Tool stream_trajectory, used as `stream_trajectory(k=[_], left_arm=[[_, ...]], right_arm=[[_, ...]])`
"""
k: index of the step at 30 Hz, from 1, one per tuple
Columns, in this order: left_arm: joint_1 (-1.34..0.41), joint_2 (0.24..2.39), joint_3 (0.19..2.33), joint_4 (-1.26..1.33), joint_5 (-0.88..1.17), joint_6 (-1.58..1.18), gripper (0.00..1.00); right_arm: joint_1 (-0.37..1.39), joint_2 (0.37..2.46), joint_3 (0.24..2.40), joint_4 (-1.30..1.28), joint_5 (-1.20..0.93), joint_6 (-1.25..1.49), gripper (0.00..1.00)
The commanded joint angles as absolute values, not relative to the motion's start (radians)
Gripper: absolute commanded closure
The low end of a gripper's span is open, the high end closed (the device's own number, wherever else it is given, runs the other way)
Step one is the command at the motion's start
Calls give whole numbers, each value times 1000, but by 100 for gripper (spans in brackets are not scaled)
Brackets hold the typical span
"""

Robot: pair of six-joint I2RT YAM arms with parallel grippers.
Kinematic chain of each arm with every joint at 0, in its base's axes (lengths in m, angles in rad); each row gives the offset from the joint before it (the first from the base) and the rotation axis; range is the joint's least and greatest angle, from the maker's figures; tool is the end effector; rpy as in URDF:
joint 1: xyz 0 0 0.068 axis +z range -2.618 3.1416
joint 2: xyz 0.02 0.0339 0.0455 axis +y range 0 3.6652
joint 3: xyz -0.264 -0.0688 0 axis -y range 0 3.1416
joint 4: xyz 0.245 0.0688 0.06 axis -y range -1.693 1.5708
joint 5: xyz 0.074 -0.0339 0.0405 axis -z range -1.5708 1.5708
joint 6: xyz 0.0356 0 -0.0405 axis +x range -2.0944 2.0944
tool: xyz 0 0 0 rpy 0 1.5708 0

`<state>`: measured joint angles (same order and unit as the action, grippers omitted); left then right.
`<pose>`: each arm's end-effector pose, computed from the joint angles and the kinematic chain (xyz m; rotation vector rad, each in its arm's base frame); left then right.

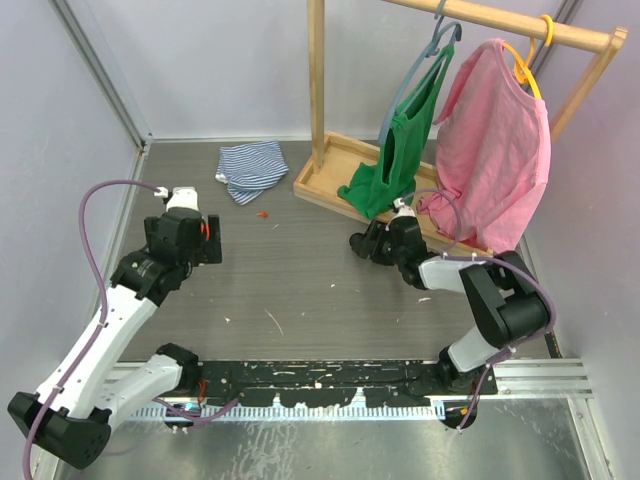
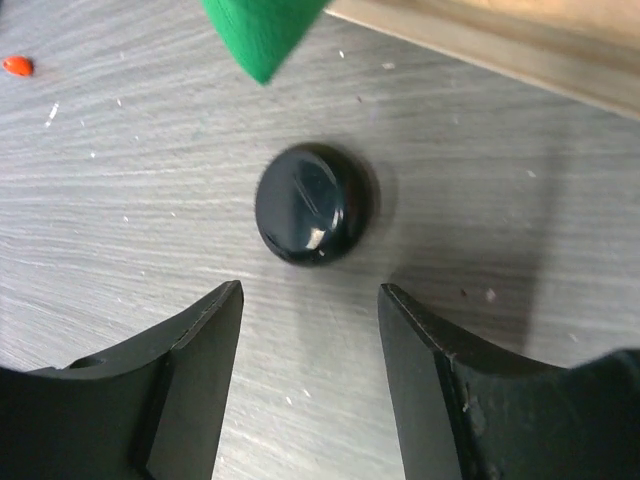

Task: Insert the wireless bluetooth earbuds into the charging case
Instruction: Place the charging case at the center of the board, then pick up the charging case at the center of the board.

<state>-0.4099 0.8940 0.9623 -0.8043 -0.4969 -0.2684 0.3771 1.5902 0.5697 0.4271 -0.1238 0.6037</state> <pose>0.1655 -0.0534 0.3252 -0.0912 2.2075 0.2013 0.2727 0.1127 0.1389 0.1801 2.2363 0.6841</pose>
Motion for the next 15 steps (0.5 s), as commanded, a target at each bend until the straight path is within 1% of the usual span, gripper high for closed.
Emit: stream_trajectory(k=[1,4,11,13,15], left_arm=[[-387,887,963,-756,-492,-265,0],[-371,904,966,-753,-476,-268,0],[-286,998,1014,-772,-407,-316,2],[-245,1029,1030,-774,-366,-358,2],[-191,1061,1041,-759,-280,-398,2]], right_arm=[[372,1483,534,335,-59,542,37],[373,1436,512,348,-66,527,36],[442,1387,479,529,-183,434,34],[468,1373,456,589,-185,412,33],[495,1362,421,652,-183,387,33]])
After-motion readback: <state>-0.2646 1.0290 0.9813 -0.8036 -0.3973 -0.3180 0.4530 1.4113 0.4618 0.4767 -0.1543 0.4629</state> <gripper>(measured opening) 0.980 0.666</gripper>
